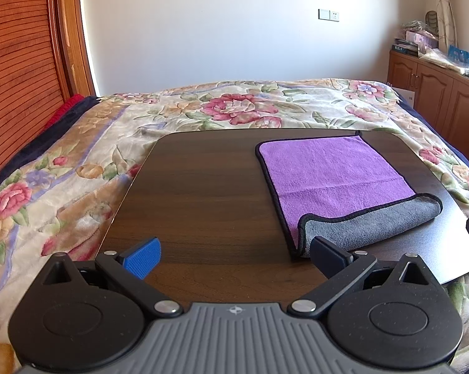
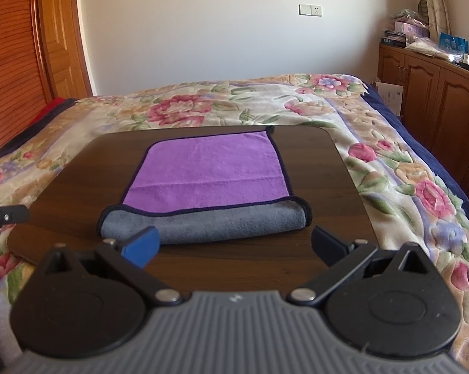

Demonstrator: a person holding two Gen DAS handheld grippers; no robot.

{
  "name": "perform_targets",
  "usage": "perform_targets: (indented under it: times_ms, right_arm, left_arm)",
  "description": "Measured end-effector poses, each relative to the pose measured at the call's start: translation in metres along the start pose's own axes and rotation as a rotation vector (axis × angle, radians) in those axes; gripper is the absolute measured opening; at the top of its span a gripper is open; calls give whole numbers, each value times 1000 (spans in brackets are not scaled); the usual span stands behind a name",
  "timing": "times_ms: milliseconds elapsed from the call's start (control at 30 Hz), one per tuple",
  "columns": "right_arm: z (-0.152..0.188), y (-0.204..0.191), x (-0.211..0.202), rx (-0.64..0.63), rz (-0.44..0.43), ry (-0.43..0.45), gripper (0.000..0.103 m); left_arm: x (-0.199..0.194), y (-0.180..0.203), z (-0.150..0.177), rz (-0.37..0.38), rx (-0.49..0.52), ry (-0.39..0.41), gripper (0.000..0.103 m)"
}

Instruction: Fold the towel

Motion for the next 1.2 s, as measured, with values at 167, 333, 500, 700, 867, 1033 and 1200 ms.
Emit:
perform_targets:
  times_ms: [167, 333, 500, 700, 867, 1033, 1200]
  right_arm:
    - [0, 0, 0, 0, 1, -1, 103]
    - [0, 0, 0, -1, 0, -1, 103]
    - [0, 0, 0, 0, 1, -2, 103]
    - [0, 0, 0, 1, 1, -2, 103]
    - [1, 1, 0, 2, 1, -2, 103]
    - [1, 1, 0, 1, 1, -3, 103]
    - [1, 1, 0, 2, 2, -3, 103]
  left_arm:
    - [1, 0, -2, 0, 0, 1, 100]
    - [0, -1, -4, -1, 0, 2, 100]
    - [0, -1, -4, -1, 1, 2, 100]
    - [0, -1, -3, 0, 0, 2, 100]
    - [0, -1, -4, -1, 1, 3, 100]
    - [0, -1, -3, -2, 1, 4, 100]
    - [0, -1, -3, -2, 1, 4, 100]
Point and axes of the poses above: each gripper's, at about its wrist camera, not at the fingertips, and x roughly the way its jaws point, y to its right, z to its underside, the point moved 9 cm from there along x, roughly the way its jaws point, and after that the axes turned 12 degrees about -z, right-handed, at the moved point
